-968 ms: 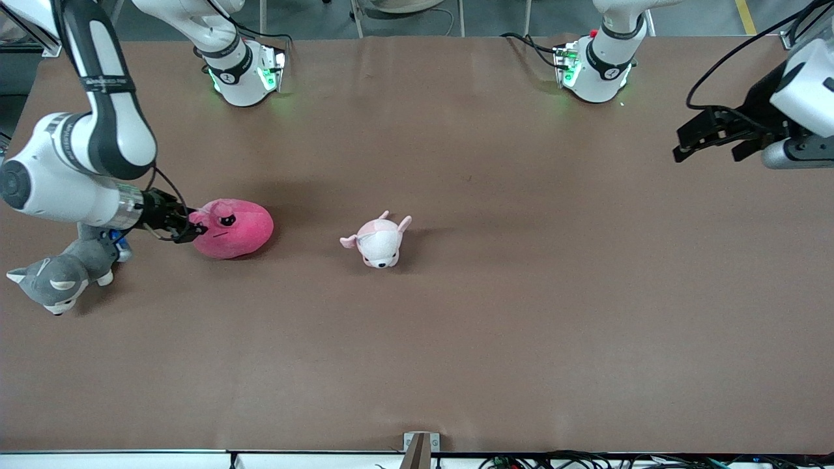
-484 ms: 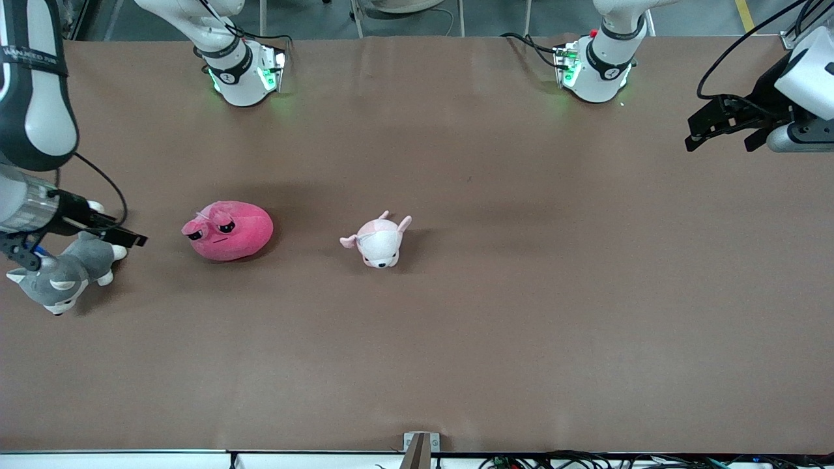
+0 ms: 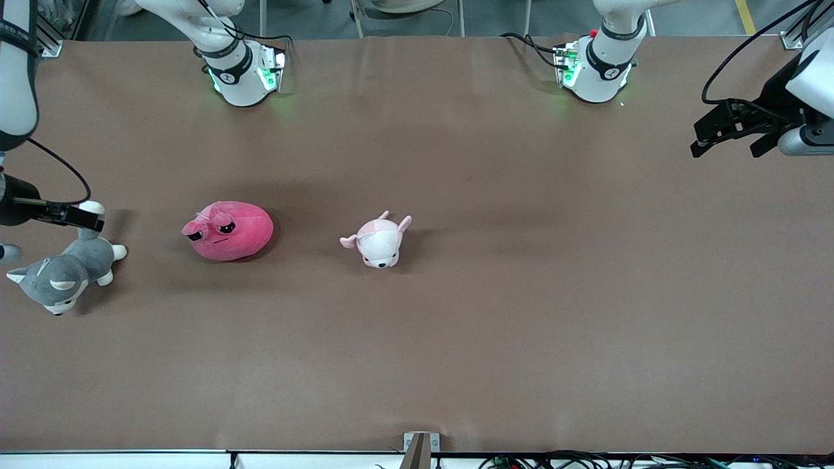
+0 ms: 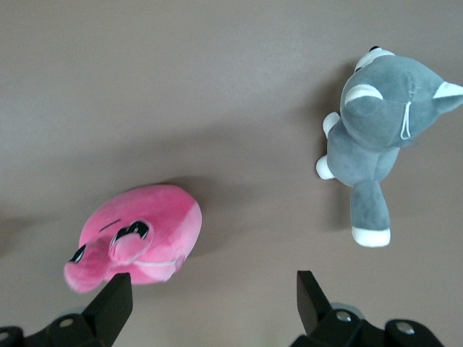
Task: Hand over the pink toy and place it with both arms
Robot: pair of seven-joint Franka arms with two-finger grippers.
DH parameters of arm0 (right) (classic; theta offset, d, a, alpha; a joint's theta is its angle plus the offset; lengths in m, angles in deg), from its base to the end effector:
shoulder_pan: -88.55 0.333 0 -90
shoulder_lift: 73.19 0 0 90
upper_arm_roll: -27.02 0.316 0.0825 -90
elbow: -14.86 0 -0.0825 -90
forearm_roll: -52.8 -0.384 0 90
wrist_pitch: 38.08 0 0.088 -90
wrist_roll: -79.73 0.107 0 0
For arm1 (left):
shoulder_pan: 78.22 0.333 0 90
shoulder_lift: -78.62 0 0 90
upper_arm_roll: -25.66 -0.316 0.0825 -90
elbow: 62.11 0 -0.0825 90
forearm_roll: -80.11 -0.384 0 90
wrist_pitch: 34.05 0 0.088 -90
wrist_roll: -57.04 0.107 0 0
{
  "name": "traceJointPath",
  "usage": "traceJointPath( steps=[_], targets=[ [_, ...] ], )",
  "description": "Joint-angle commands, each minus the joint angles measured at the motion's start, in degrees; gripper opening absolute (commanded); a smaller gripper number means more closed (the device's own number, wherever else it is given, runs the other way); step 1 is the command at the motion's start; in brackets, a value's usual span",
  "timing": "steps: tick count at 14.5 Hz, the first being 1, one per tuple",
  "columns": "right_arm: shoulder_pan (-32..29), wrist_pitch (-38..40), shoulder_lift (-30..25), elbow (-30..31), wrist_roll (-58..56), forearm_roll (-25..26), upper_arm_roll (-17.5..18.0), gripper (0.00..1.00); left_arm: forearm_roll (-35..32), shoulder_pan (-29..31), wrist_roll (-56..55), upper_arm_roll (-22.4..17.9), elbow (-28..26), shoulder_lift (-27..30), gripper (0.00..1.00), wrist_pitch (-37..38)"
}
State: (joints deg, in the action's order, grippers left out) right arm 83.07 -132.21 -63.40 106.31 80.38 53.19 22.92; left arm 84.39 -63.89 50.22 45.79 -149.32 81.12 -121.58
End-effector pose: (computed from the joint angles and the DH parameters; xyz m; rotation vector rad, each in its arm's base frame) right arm 0.5937 -0.0980 0.5196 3.1140 -0.2769 -0.1953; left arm 0.5333 -0.0673 0.6660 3.0767 0.0197 0.0611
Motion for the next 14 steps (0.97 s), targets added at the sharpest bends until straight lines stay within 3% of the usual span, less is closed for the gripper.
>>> traceJointPath(
  steps=[1,9,14],
  targets=[
    [0.1,3.9,1.4,-6.4,-0.4,1.3,1.0,1.00,-1.9,0.5,0.3,0.5,4.2,-2.7,1.00,0.6],
    [2.2,11.0,0.0,-7.5,0.7,0.6,1.0,1.00,-2.4,0.4,0.1,0.5,4.1,-2.7,1.00,0.7],
    [4.1,9.2,-9.0,0.4,0.7,0.8,1.1,1.00,-2.4,0.4,0.4,0.6,4.1,-2.8,1.00,0.7]
  ],
)
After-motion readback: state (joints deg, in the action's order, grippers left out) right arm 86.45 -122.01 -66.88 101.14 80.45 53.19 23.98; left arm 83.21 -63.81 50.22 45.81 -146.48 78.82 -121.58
